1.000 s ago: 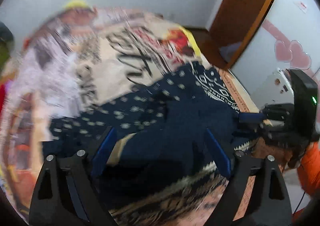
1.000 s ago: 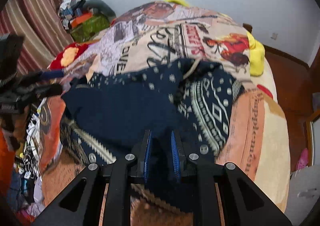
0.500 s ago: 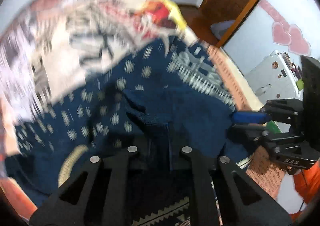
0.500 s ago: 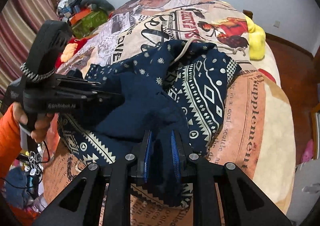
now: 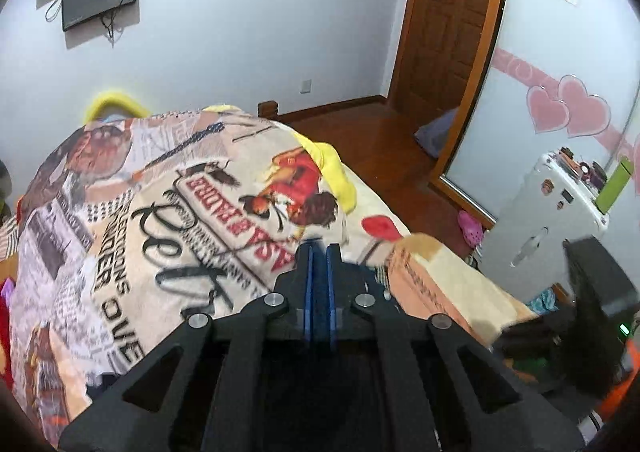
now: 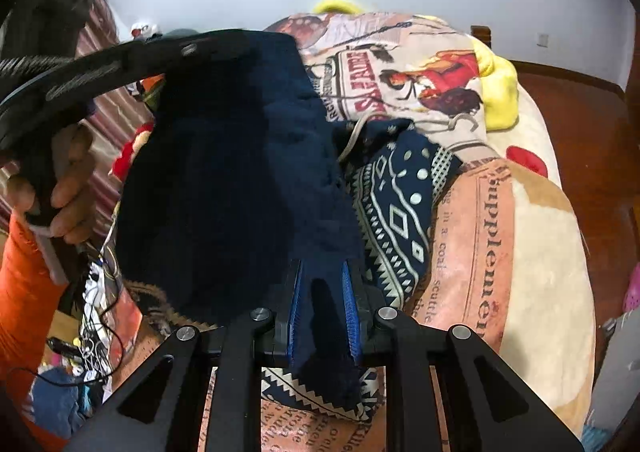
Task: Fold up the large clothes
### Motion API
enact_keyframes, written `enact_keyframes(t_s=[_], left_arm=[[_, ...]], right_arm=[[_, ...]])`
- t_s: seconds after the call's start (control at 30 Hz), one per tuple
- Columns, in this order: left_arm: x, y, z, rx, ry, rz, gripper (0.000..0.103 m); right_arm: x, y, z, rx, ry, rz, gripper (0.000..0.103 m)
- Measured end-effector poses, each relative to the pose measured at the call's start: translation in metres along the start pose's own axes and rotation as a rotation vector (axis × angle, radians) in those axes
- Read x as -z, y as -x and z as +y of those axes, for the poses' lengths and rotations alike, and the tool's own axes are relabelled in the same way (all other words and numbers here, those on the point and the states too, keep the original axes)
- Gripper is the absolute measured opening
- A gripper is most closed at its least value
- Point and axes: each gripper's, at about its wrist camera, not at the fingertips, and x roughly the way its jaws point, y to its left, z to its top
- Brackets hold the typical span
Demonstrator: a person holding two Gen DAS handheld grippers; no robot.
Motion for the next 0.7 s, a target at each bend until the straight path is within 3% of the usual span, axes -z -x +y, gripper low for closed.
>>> enact_keyframes(t_s=[0.17,0.27,0.37,0.43,0.53,0.63,0.7], left_arm=[[0.008,-0.042,0.002,-0.058,0.009,0.120,0.005],[0.015,-0.035,0.017,-0.020,0.073,0.134,0.007],[0.014,-0.007,0.038,0.033,0.144,0.120,0.027],[0.015,0.022,0.061,0.006,0.182,0.075,0.059],[0.026,0.058,0.094,-0.082,0.204,0.031,0.067],[0.054,0.079,0.142,-0.190,0.235,0.080,0.068],[0.079,0.081,0.173,-0.222,0.286,0.138,0.068]], right_arm=[[-0.006,0.000,0.004,0.013,0.013,0.003,0.016],[-0.006,-0.005,0.007,0.025,0.021,0.027,0.016],[-0.007,-0.011,0.011,0.038,0.041,0.038,0.016],[-0.010,-0.014,0.012,0.057,0.048,0.033,0.016],[-0.018,-0.014,0.013,0.067,0.035,-0.003,0.016],[-0.031,-0.013,0.012,0.064,0.012,-0.065,0.016],[-0.039,-0.015,0.010,0.065,-0.001,-0.089,0.016]])
